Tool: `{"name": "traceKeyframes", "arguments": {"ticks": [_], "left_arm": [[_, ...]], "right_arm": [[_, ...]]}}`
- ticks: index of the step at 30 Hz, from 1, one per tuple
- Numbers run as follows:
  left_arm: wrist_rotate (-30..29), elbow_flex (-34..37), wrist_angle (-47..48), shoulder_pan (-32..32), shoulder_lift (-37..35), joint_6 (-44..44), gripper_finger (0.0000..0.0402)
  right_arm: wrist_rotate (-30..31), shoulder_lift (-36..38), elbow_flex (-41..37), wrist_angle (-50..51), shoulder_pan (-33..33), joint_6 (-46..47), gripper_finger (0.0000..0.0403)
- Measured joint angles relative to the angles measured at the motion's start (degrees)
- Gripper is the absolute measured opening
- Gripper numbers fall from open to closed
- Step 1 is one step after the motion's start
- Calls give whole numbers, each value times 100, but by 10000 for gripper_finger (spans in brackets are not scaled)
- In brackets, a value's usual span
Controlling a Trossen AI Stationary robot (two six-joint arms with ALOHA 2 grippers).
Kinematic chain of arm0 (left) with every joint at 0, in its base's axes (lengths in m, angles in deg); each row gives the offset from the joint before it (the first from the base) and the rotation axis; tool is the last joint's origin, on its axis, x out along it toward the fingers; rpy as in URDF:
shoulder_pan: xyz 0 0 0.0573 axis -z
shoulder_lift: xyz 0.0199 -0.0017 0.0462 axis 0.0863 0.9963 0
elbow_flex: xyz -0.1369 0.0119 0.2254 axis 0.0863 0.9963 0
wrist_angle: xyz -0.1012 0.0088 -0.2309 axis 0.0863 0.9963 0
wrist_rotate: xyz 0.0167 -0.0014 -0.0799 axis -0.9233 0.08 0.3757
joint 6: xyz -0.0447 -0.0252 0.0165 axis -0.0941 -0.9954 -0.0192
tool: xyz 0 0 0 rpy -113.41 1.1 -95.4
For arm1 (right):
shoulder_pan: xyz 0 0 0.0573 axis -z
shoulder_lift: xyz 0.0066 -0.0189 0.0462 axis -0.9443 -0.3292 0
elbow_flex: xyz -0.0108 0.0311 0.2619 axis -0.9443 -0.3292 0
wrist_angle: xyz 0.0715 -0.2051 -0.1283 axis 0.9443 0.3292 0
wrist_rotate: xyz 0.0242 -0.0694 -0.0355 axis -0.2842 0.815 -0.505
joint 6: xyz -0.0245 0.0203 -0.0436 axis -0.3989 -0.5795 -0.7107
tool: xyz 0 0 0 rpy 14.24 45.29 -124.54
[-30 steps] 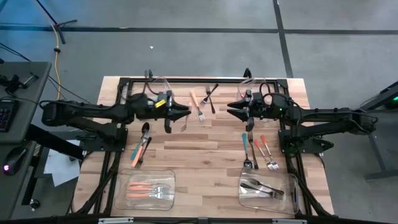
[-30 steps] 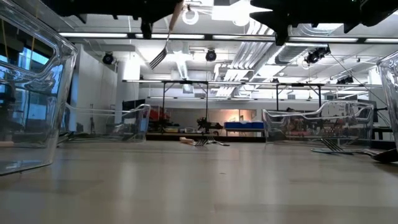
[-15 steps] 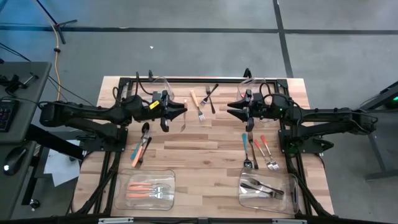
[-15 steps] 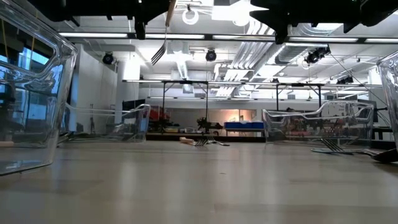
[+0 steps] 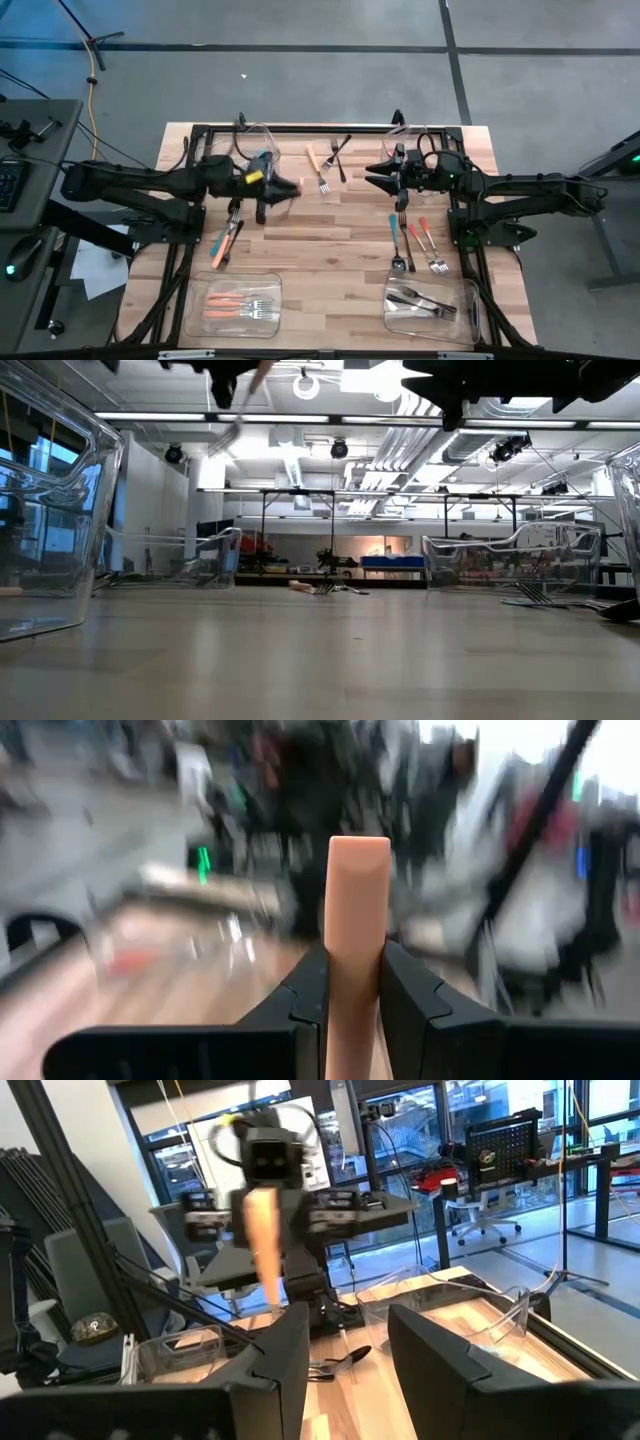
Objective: Sort silverware by color (type)
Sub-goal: Put the light orange fork into the bottom left transparent bin
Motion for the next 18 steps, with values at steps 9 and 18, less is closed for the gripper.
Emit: {"name": "traceKeyframes", "arguments": {"ticks": [9,18], "left_arm": [[-610,-2046,5135,1932,267,-612,41],[-863,-2493,6102,4124,994,-2982,41]], "right_arm": [[142,0,0,79,0,0,124],[140,2,0,385,0,-2,124]]}}
